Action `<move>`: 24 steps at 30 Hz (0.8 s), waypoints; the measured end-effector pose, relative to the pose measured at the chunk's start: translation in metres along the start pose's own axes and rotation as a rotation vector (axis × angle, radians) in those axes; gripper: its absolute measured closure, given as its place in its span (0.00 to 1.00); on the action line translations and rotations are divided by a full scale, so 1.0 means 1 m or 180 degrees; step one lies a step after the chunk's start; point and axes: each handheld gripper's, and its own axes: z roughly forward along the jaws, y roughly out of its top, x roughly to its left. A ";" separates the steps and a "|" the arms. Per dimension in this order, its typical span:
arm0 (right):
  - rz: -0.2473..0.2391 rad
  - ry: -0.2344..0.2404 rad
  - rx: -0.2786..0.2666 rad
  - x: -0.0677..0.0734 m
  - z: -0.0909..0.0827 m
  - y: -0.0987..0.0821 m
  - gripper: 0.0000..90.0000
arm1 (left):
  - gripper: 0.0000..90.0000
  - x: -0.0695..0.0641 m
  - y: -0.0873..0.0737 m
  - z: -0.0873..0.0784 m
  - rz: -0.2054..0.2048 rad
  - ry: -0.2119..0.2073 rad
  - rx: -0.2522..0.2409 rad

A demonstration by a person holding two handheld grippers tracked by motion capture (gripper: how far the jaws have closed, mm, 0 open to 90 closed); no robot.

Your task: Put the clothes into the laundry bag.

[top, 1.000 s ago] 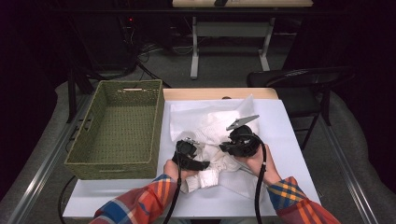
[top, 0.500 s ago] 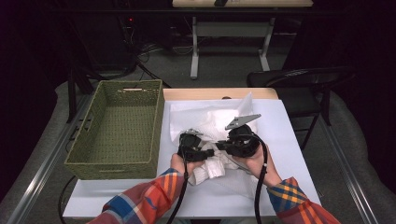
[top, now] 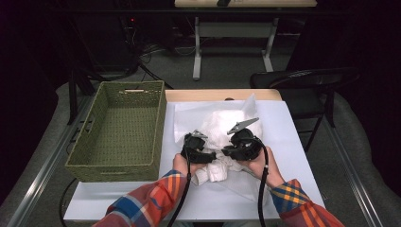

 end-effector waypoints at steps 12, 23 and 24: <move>-0.0303 -0.0252 0.0012 0.022 0.010 0.006 0.78 | 0.26 -0.007 -0.020 -0.021 0.0087 0.0049 0.0138; -0.0159 -0.0095 -0.0047 0.014 0.006 0.004 1.00 | 0.63 -0.007 -0.022 0.004 -0.0053 -0.0022 0.0061; -0.0120 -0.0037 -0.0080 0.013 0.004 0.004 1.00 | 0.71 -0.006 -0.022 0.005 -0.0109 -0.0052 0.0023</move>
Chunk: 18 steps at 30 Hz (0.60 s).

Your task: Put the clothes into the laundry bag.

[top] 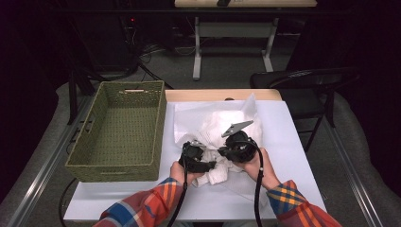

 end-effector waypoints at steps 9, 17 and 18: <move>0.0079 0.0293 -0.0225 0.005 -0.018 0.006 1.00 | 0.87 0.000 0.024 -0.005 -0.0357 -0.0072 -0.0513; 0.0156 0.0145 -0.0045 -0.008 -0.012 -0.002 1.00 | 0.81 0.012 0.029 0.011 -0.0407 -0.0011 -0.0462; 0.0182 0.0119 0.0032 -0.012 -0.007 -0.006 1.00 | 0.72 0.012 0.028 0.011 -0.0353 -0.0019 -0.0409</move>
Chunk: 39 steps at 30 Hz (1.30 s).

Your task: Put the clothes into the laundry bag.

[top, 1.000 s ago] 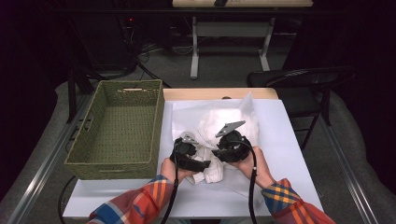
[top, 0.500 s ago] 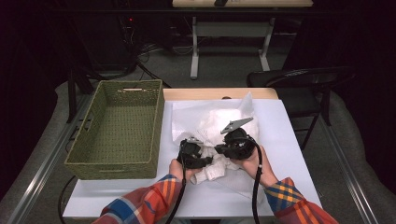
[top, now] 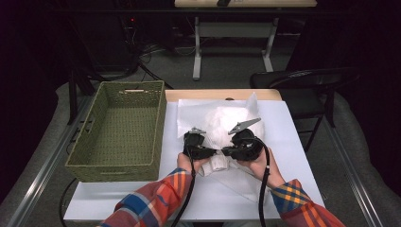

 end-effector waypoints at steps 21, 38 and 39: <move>0.0010 -0.0102 -0.0001 -0.004 0.001 -0.001 0.99 | 0.20 -0.009 -0.029 -0.039 0.0474 0.0222 0.0421; -0.0210 -0.0366 0.0190 0.006 0.017 -0.005 0.78 | 0.66 -0.003 -0.022 -0.017 0.0274 0.0005 0.0190; -0.0243 -0.0378 0.0199 0.007 0.018 -0.005 0.83 | 0.69 -0.004 -0.022 -0.017 0.0282 0.0003 0.0216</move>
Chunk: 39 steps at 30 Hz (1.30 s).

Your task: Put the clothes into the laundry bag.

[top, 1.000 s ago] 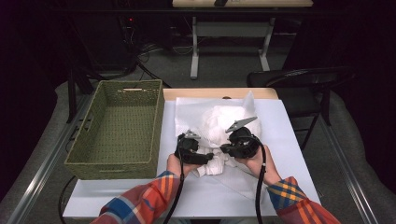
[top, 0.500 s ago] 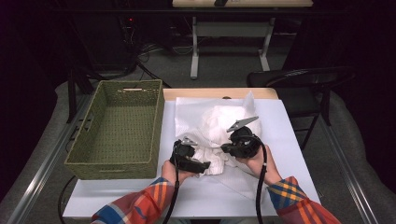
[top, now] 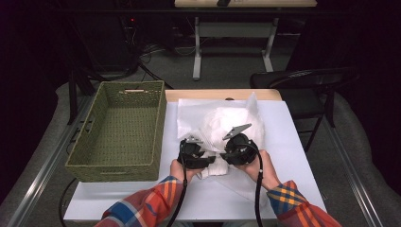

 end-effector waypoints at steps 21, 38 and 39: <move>0.0246 0.0126 -0.0067 -0.017 -0.016 -0.007 1.00 | 0.67 -0.010 0.019 0.021 -0.0028 -0.0343 -0.0180; 0.0194 0.0009 0.0044 -0.020 -0.004 -0.009 0.99 | 0.37 0.002 -0.028 -0.048 0.0342 0.0224 0.0197; 0.0192 0.0012 0.0044 -0.020 -0.004 -0.009 0.99 | 0.39 0.004 -0.029 -0.048 0.0287 0.0278 0.0234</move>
